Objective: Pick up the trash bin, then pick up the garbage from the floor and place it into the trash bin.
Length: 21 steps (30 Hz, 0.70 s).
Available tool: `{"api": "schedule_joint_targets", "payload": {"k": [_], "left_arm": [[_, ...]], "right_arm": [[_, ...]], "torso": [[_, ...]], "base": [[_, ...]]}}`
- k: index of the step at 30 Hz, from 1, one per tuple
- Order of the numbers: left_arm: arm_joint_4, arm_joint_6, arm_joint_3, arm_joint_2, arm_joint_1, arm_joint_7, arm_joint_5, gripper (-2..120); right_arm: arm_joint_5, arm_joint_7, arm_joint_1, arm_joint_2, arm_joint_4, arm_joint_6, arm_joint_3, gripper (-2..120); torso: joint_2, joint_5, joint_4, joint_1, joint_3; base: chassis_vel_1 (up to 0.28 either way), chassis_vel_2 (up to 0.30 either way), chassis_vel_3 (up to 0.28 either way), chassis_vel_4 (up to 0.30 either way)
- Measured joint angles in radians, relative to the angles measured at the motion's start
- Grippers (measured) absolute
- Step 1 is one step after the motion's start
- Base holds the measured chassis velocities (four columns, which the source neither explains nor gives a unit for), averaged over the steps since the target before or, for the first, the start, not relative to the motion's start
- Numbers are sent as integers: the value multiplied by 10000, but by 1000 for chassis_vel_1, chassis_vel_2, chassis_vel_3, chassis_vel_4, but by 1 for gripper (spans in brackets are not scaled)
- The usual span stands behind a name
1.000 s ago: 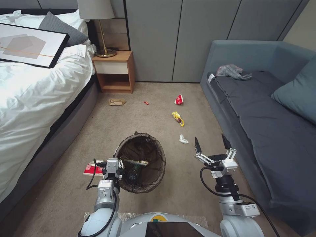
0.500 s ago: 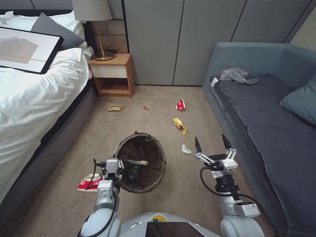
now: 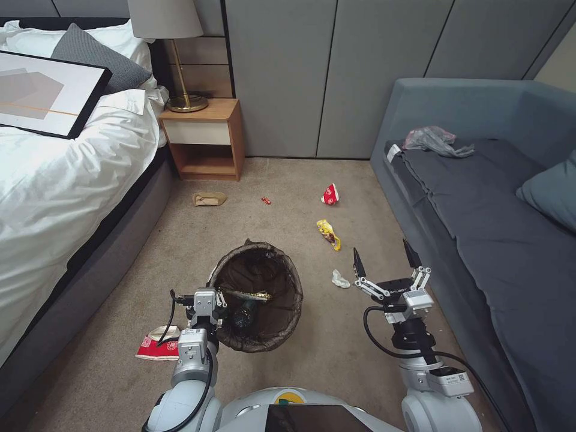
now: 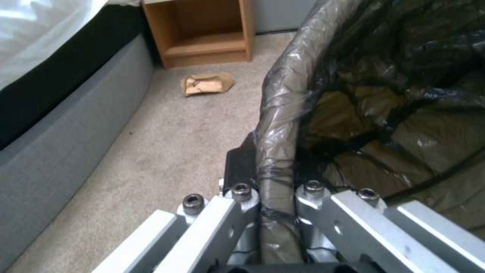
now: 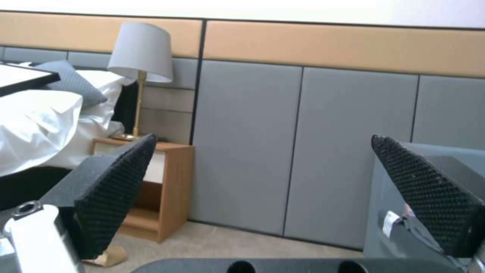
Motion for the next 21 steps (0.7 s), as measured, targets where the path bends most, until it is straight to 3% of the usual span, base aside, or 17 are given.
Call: {"api": "schedule_joint_targets", "payload": {"k": [15,21], "left_arm": [[-78,-8,-19,-13,46,5,32,0],[-257,-11,-128,-16,49,-5,-4,0]], "right_arm": [[-7,-83,270,-119,-36,-67,-30,100],[356,242,1398,-628,-167,-846,-106,100]], "torso": [[0,0,1,0,0],[0,0,1,0,1]], "base": [[0,0,0,0],[0,0,0,0]]}}
